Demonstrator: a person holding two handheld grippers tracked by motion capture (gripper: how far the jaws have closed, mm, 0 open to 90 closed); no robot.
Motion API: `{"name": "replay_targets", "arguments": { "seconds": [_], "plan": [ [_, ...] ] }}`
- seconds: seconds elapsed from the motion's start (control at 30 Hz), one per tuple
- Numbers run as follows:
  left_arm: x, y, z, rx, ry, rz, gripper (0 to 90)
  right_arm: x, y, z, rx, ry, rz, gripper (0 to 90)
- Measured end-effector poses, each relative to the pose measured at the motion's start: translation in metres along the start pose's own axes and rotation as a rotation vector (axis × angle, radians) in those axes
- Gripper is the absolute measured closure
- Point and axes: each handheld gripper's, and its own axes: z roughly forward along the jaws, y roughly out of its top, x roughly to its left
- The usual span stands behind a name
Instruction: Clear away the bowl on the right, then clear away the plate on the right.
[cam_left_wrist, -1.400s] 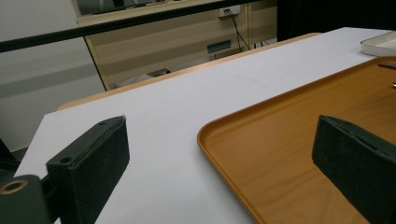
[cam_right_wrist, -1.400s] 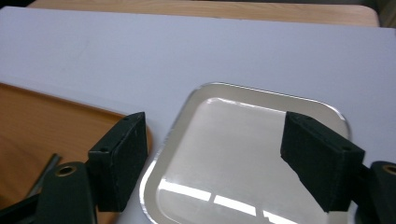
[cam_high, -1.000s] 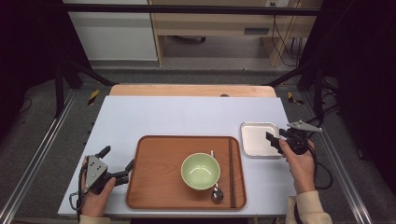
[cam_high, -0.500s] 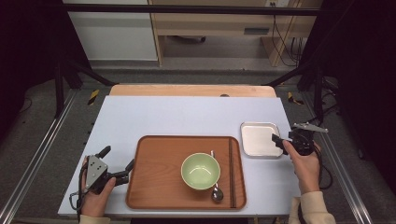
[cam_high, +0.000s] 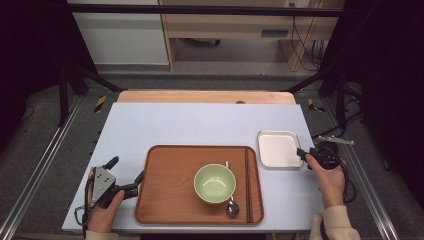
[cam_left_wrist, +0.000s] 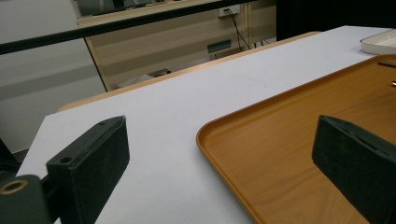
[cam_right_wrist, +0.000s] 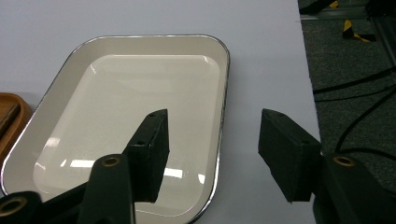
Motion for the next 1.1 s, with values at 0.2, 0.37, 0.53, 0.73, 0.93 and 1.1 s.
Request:
{"name": "replay_targets", "arguments": {
  "seconds": [0.2, 0.37, 0.53, 0.73, 0.93, 1.1],
  "plan": [
    [-0.001, 0.000, 0.000, 0.002, -0.006, 0.003, 3.7, -0.002, -0.003, 0.003, 0.025, 0.002, 0.014, 51.1],
    [-0.003, 0.000, 0.001, 0.007, -0.009, 0.008, 3.7, -0.004, -0.004, 0.004, 0.030, 0.006, 0.027, 55.7],
    [-0.003, 0.000, 0.000, 0.008, 0.000, -0.001, 3.7, -0.004, -0.005, 0.009, 0.043, 0.020, 0.033, 59.1],
    [-0.003, 0.001, 0.001, 0.007, 0.010, -0.010, 3.7, -0.001, -0.007, 0.015, 0.064, 0.023, 0.020, 62.3],
    [-0.002, 0.000, 0.000, 0.000, 0.000, -0.012, 3.7, -0.001, -0.007, 0.018, 0.077, 0.019, 0.031, 68.5],
    [-0.003, 0.002, 0.000, -0.006, -0.009, -0.006, 3.7, -0.003, -0.007, 0.017, 0.096, 0.007, 0.058, 78.2]
  ]
}}
